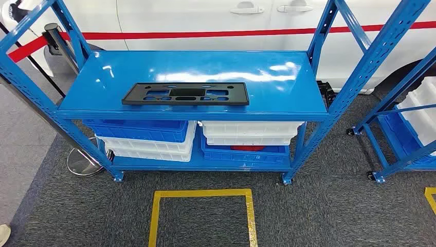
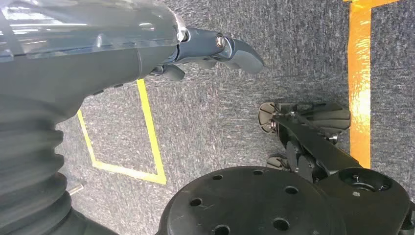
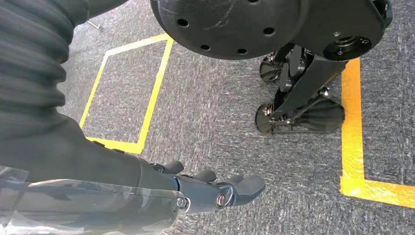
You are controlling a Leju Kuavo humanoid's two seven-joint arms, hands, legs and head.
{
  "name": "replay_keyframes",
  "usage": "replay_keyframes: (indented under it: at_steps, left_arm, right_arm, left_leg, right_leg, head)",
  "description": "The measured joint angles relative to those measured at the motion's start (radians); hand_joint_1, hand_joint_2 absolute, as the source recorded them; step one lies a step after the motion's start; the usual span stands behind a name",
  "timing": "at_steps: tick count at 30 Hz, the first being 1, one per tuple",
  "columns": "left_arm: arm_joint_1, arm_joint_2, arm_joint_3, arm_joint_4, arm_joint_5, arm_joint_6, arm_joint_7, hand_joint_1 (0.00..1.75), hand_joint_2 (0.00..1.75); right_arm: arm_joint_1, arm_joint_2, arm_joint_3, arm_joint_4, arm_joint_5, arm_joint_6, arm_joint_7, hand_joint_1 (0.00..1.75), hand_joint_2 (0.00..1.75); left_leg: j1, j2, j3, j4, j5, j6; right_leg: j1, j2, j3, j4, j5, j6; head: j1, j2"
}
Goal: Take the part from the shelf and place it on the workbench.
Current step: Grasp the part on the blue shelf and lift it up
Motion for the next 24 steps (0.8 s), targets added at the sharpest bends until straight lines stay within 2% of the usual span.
replay_keyframes:
  at_steps: [12,24]
  left_arm:
    - [-0.003,0.000,0.008,0.000,-0.005,0.000,-0.002,0.00,1.75]
    - [-0.047,0.000,0.218,0.005,-0.151,-0.010,-0.067,0.00,1.75]
  right_arm:
    - [-0.001,0.000,-0.006,0.000,0.008,0.000,0.000,0.00,1.75]
    - [-0.041,0.008,-0.168,0.030,0.243,0.021,0.021,0.00,1.75]
  left_leg:
    - [0.000,0.000,0.000,0.000,0.000,0.000]
    - [0.000,0.000,0.000,0.000,0.000,0.000]
  right_leg:
    - [0.000,0.000,0.000,0.000,0.000,0.000]
    - [0.000,0.000,0.001,0.000,0.001,0.001]
  head:
    - [0.000,0.000]
    - [0.000,0.000]
